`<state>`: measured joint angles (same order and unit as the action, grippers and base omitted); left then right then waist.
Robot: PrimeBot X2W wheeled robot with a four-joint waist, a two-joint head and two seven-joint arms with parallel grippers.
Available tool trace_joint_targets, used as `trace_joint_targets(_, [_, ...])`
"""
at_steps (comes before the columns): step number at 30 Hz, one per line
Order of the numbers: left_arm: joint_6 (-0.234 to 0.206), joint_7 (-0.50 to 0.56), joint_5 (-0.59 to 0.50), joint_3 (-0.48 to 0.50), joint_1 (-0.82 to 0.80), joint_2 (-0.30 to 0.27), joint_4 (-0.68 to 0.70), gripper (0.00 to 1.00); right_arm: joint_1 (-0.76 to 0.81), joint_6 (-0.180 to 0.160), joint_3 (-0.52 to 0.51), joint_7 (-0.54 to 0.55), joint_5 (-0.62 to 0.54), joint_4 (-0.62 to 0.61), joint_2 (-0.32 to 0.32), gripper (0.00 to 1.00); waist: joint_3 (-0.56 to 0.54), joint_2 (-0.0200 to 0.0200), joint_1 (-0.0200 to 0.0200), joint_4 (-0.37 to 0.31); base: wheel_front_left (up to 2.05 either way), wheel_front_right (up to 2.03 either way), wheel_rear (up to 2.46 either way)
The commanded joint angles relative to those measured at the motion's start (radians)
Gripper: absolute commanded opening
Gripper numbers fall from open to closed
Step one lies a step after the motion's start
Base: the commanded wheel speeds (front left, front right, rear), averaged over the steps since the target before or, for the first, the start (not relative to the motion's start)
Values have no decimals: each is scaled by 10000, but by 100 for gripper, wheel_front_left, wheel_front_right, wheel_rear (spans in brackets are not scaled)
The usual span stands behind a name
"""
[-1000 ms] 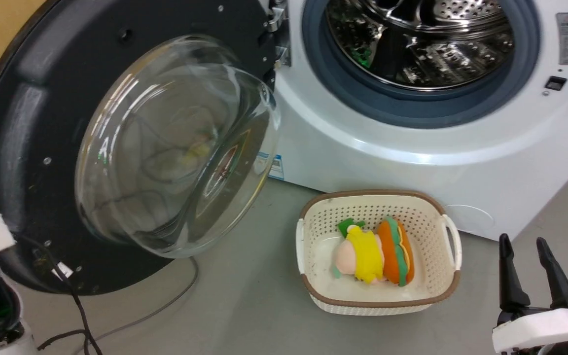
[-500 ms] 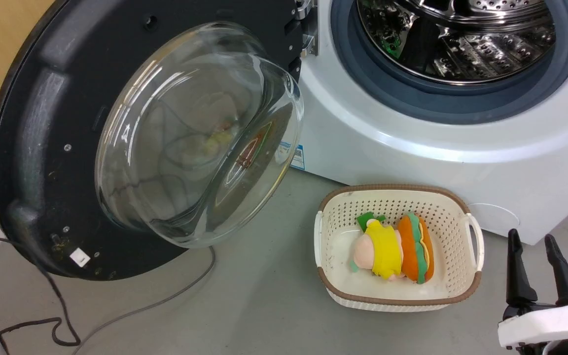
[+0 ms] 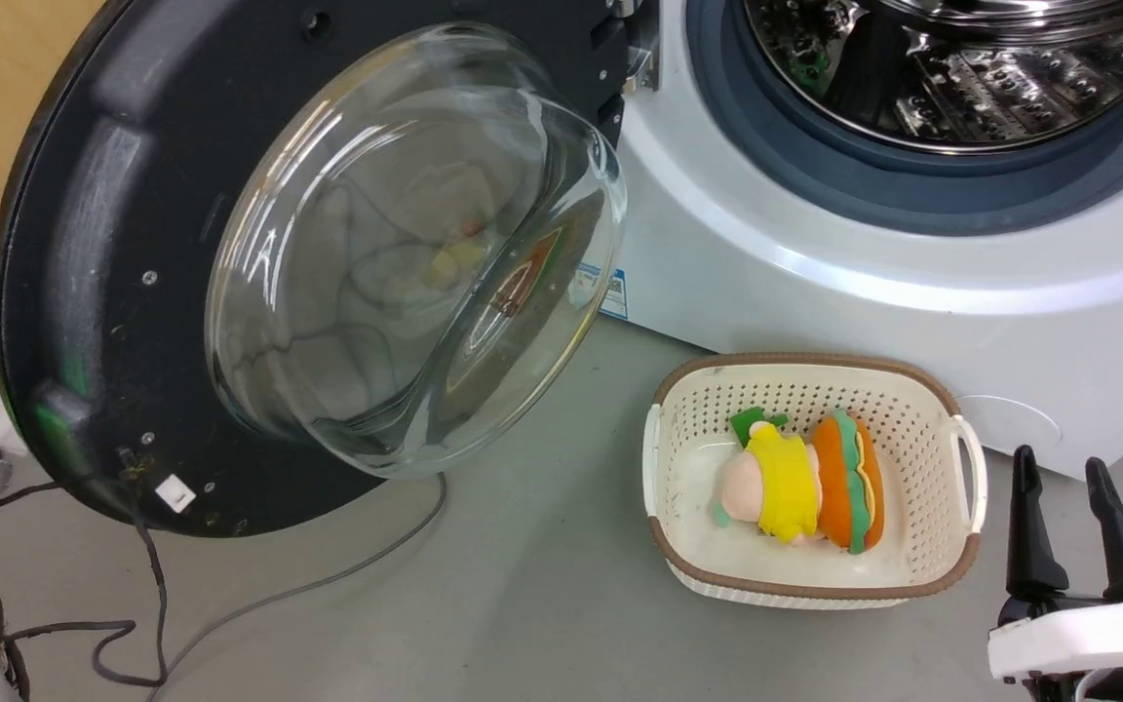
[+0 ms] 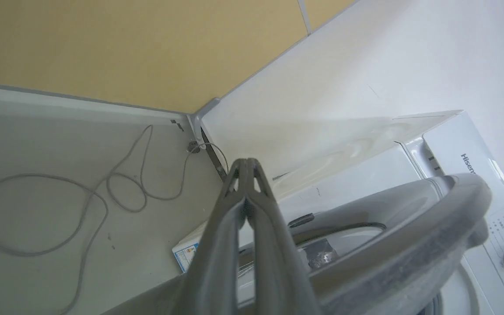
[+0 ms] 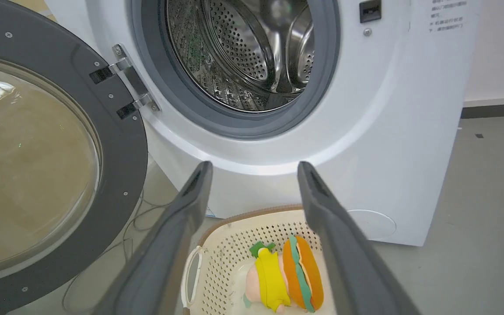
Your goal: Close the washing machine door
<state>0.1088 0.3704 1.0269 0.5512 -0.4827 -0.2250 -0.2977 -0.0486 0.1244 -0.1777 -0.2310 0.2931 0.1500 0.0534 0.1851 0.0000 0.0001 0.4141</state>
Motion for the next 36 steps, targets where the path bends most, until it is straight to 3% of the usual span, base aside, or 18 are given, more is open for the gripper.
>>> trace_joint_targets(1, [97,376,472,-7,12,-122,-6,0,-135,59,-41,-95,169,55,-28,100,26,0,-1,47,0,0,0])
trace_joint_targets(9, [192,2091,2225,-757,841,-314,1075,0,-135,62,-243,-262,413,138,-31,100,128,0,-1,303,0,0,0])
trace_joint_targets(15, [217,3166,3094,-1933,1589,-305,2035,0,-130,63,-331,-308,452,163,-32,100,123,0,-1,468,0,0,0])
trace_joint_targets(27, [218,3943,4305,-3503,2933,-35,4332,0,-57,63,-321,-308,436,89,-32,100,41,0,-1,430,0,0,0])
trace_joint_targets(36, [218,4033,4268,-4903,3401,233,5514,0,-188,63,-229,-308,353,61,-32,100,123,0,-1,58,0,0,0])
